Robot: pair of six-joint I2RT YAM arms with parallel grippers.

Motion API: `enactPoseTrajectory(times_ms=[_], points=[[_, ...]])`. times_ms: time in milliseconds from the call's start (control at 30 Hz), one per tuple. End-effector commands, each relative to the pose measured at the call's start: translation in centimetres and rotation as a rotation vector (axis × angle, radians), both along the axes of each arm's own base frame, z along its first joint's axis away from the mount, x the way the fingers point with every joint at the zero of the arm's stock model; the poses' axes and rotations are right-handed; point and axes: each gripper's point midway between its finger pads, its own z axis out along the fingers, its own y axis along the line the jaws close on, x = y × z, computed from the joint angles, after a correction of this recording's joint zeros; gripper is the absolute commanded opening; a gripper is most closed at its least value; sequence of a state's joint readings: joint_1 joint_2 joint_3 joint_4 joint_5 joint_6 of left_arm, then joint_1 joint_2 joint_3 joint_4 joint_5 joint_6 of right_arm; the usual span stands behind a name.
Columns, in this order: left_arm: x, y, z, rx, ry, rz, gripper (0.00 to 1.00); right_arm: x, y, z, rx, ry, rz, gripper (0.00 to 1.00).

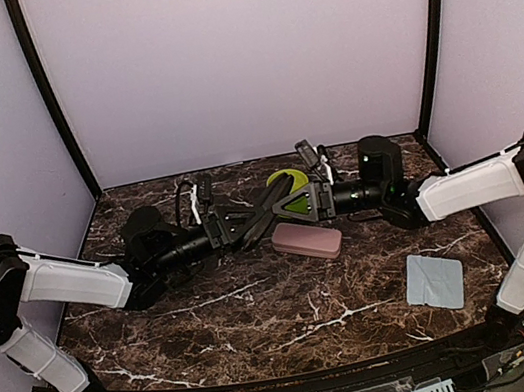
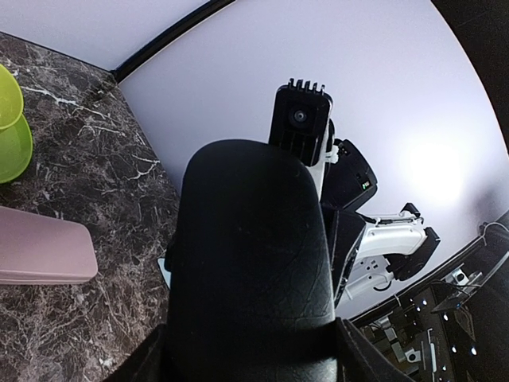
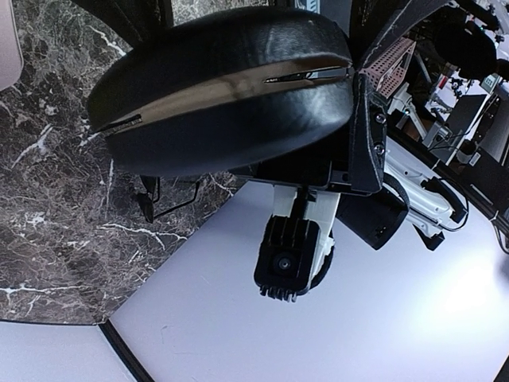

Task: Organize the sunglasses
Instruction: Open the sunglasses case.

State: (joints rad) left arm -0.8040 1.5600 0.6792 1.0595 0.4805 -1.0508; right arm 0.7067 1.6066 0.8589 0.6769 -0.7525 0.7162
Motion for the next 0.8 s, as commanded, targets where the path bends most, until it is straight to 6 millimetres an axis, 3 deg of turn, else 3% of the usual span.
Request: enactPoseTrajectory(times_ms=[0,767], points=[[-4.9,1.1,10.0,-0.251,-0.303,-0.146,0.00,4.3,-2.8,-8.1,-0.231,0.167,-0.234,0.74],[-5.9,1.8,11.7,-0.292,-0.374,-0.157,0.00,4.3,-4.1,-12.2,-0.347,0.243,-0.293,0.75]])
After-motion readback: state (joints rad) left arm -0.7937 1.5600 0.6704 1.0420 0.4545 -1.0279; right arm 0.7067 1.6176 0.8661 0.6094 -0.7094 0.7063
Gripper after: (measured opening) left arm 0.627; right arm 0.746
